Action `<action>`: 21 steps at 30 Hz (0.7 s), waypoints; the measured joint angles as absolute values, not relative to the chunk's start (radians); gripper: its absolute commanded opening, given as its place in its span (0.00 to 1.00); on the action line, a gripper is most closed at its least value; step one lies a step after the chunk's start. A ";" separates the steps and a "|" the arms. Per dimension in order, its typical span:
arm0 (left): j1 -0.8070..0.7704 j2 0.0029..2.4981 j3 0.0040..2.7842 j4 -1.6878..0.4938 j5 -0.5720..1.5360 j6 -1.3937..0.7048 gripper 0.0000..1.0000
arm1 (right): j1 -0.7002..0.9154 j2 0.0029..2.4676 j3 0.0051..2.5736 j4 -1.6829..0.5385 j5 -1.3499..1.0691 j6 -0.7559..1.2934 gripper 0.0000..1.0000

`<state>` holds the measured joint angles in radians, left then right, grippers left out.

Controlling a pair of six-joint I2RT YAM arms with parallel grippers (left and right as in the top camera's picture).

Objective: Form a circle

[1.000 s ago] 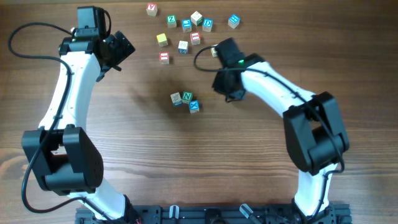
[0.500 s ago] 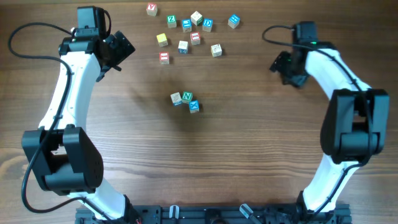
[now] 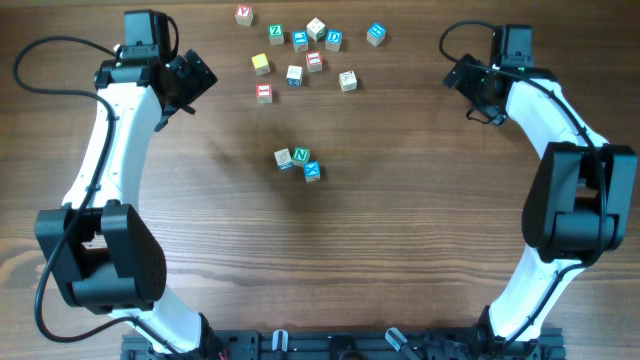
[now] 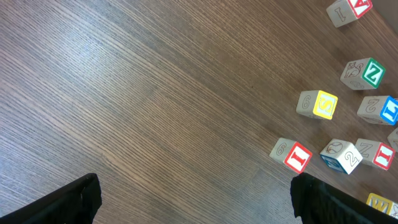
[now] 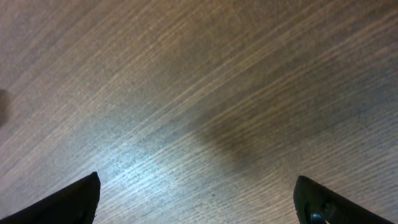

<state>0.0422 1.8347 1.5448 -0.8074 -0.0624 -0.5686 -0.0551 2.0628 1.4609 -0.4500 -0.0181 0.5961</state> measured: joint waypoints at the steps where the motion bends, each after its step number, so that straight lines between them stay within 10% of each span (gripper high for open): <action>1: 0.042 1.835 1.545 -0.807 -0.062 -0.569 1.00 | -0.055 2.063 1.461 -0.442 -0.018 0.596 1.00; 18: 0.042 1.834 1.546 -0.669 -0.058 -0.569 1.00 | -0.055 2.063 1.461 -0.429 -0.018 0.596 1.00; 20: 0.042 1.835 1.546 -0.652 -0.050 -0.569 0.86 | -0.055 2.063 1.461 -0.429 -0.018 0.596 1.00; 21: 0.042 1.834 1.546 -0.647 -0.038 -0.568 1.00 | -0.055 2.063 1.461 -0.429 -0.018 0.596 1.00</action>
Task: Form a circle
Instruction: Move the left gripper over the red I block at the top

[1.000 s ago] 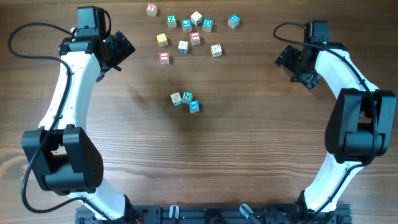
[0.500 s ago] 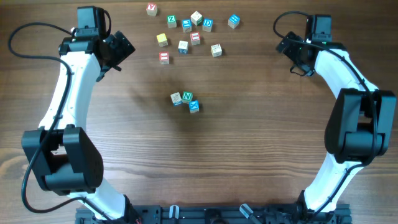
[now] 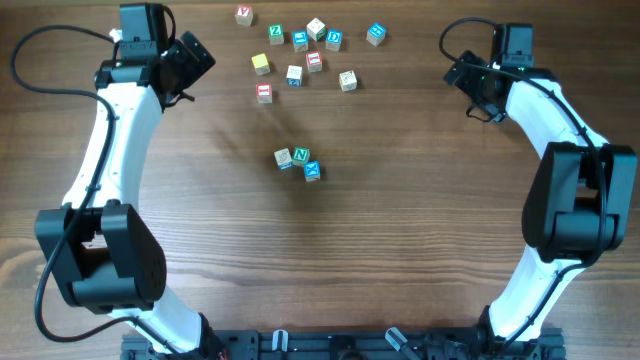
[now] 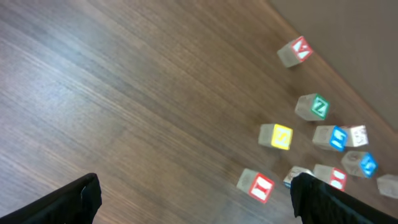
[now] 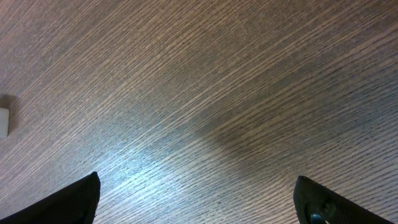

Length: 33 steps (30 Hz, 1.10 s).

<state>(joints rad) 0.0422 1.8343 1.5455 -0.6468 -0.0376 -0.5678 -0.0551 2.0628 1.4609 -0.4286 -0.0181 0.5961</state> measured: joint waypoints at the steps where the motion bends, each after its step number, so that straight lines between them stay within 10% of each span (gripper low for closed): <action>1: 0.042 1.834 1.546 -0.639 -0.010 -0.554 1.00 | -0.055 2.063 1.461 -0.428 -0.018 0.596 1.00; 33: -0.226 2.259 2.099 -1.111 -0.067 -0.313 1.00 | -0.055 2.063 1.461 -0.428 -0.018 0.596 1.00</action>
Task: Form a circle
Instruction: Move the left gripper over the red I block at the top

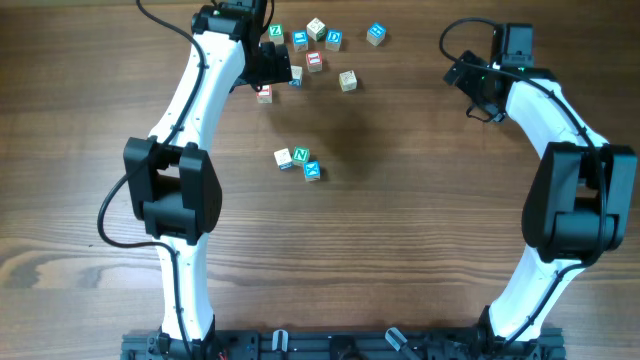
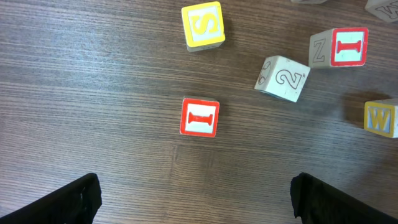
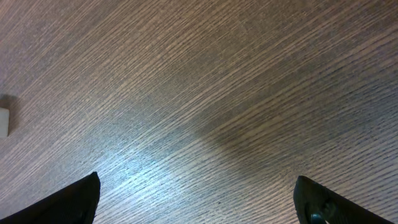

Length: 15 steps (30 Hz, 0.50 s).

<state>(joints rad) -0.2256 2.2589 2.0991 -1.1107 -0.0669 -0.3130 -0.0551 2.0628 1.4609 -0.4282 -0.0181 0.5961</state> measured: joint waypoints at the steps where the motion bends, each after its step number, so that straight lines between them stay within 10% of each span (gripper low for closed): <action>1: -0.226 2.259 2.099 -1.109 -0.067 -0.311 1.00 | -0.055 2.063 1.461 -0.428 -0.018 0.596 1.00; 11: -0.226 2.339 2.099 -1.023 -0.036 -0.297 0.40 | -0.055 2.063 1.461 -0.428 -0.018 0.596 1.00; 15: -0.226 2.370 2.098 -0.966 -0.035 -0.297 0.40 | -0.055 2.063 1.461 -0.428 -0.018 0.596 1.00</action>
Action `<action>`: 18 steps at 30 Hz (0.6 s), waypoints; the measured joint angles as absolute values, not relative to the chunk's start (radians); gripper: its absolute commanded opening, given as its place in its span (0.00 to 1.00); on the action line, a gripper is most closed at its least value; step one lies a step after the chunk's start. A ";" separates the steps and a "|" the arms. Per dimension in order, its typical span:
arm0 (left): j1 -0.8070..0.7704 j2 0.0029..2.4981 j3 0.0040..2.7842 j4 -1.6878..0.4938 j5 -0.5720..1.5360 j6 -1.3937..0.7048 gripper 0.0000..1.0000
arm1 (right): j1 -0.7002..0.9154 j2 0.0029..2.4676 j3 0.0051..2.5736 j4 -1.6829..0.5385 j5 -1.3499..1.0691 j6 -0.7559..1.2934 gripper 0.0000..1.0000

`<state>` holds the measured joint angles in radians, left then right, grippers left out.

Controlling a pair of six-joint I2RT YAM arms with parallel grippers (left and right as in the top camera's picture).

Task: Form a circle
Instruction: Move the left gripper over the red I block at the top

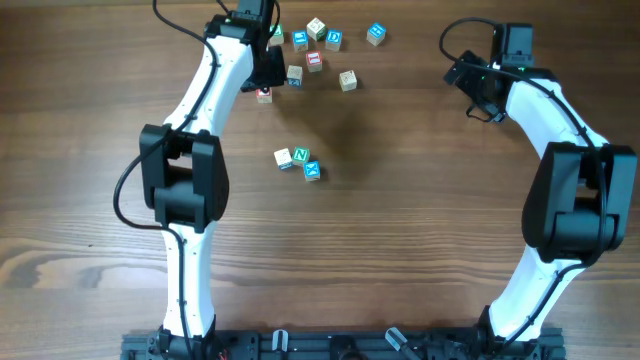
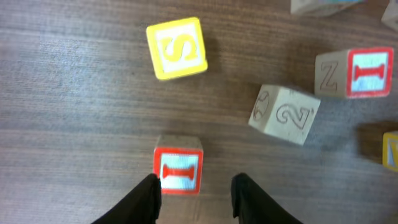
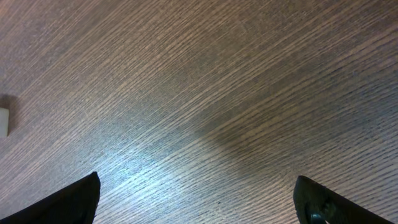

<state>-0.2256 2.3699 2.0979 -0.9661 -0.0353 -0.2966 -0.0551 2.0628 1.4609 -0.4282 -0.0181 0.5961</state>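
Observation:
Small lettered wooden blocks are the task's things. A red I block (image 2: 178, 171) lies on the table, its near part between the fingertips of my left gripper (image 2: 196, 190). That gripper is open, its left finger (image 2: 146, 199) touching the block's corner and a gap left on the right side. In the overhead view the left gripper (image 1: 263, 82) stands low over this red I block (image 1: 264, 96). Three blocks (image 1: 300, 160) sit together mid-table. My right gripper (image 3: 196, 196) hangs open over bare wood at the far right.
Around the red block lie a yellow S block (image 2: 177, 48), a 2 block (image 2: 285, 114) and a Z/I block (image 2: 354, 73). Several more blocks (image 1: 320, 45) are scattered along the table's far edge. The left arm (image 1: 215, 90) stretches across the left half of the table.
My left gripper has come down closer to the red I block and its fingers have narrowed from wide open, so the block's near end now lies between the fingertips. The right arm has not moved.
My left gripper was wide open at the far left, the block cluster off to its right. Then it faced the cluster from farther away. Later it was above the red I block, and now it is low around it. The three mid-table blocks stayed put.

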 measured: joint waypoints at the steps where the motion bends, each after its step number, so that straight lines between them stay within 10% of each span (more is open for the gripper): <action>1: -0.226 2.374 2.098 -0.957 -0.036 -0.297 0.40 | -0.055 2.063 1.461 -0.428 -0.018 0.596 1.00; 18: -0.226 2.422 2.098 -0.929 -0.079 -0.297 0.59 | -0.055 2.063 1.461 -0.428 -0.018 0.596 1.00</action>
